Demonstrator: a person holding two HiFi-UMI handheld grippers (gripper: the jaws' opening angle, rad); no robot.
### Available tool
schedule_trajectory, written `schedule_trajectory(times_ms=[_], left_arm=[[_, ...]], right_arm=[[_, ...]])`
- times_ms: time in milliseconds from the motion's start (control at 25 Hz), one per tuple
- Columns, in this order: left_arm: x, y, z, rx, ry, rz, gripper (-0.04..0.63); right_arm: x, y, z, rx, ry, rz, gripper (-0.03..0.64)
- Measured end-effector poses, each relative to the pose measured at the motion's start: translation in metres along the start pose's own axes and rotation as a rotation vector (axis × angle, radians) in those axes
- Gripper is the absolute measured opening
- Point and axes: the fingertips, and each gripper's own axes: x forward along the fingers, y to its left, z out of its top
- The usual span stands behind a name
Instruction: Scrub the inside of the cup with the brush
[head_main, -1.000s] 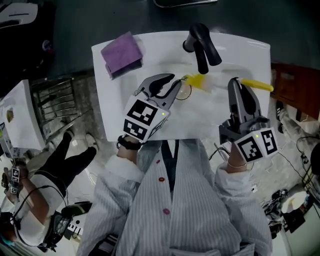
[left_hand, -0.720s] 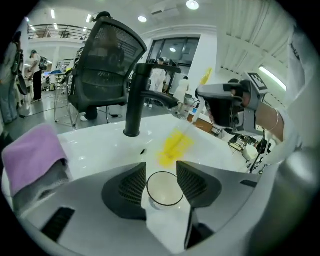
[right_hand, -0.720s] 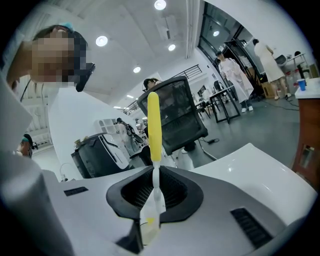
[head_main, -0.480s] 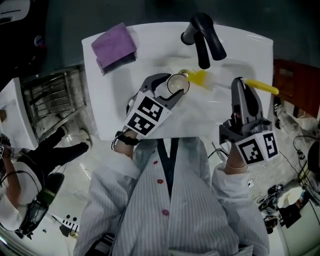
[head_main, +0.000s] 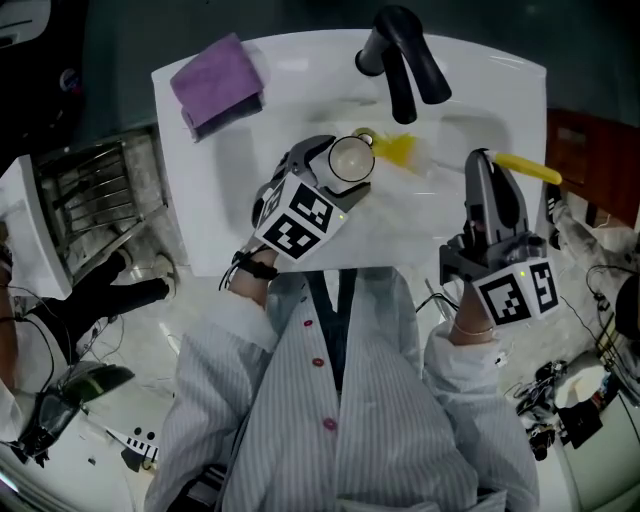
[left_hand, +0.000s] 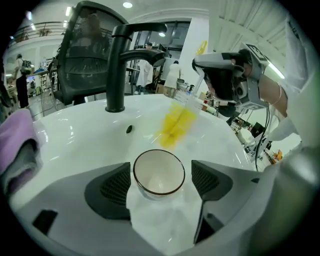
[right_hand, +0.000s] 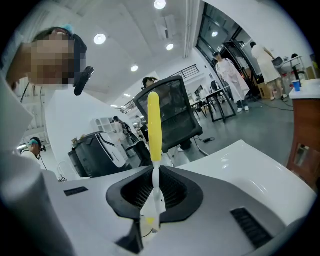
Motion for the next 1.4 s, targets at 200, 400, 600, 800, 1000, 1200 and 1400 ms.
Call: schedule_trajectory(times_ms=[200, 400, 600, 800, 1000, 1200, 1400], left_arm=[[0.01, 0.002, -0.005, 0.053, 0.03, 0.047, 0.374], [0.014, 0.003, -0.005, 0.138, 0.052, 0.092, 0.373], [0.013, 0.0, -0.003, 0.138, 0.04, 0.094, 0.362], [0.011, 0.0, -0.006, 0.137, 0.05, 0.093, 0.356], [0.01, 0.0, -0.007, 0.136, 0.058, 0.093, 0.354], [0.01, -0.001, -0.008, 0.135, 0.061, 0.093, 0.354], [0.01, -0.001, -0.008, 0.134, 0.056, 0.093, 0.354]], right_arm=[[-0.004, -0.002, -0.001, 0.006, -0.005, -0.006, 0.057], [-0.006, -0.002, -0.002, 0.008, -0.001, -0.004, 0.057], [-0.009, 0.005, 0.002, 0.005, -0.008, 0.013, 0.057], [-0.006, 0.023, 0.006, -0.003, -0.013, 0.07, 0.057], [0.003, 0.048, 0.0, -0.034, 0.021, 0.156, 0.055], [0.023, 0.068, -0.027, -0.128, 0.101, 0.224, 0.055], [0.047, 0.081, -0.052, -0.207, 0.14, 0.272, 0.055]])
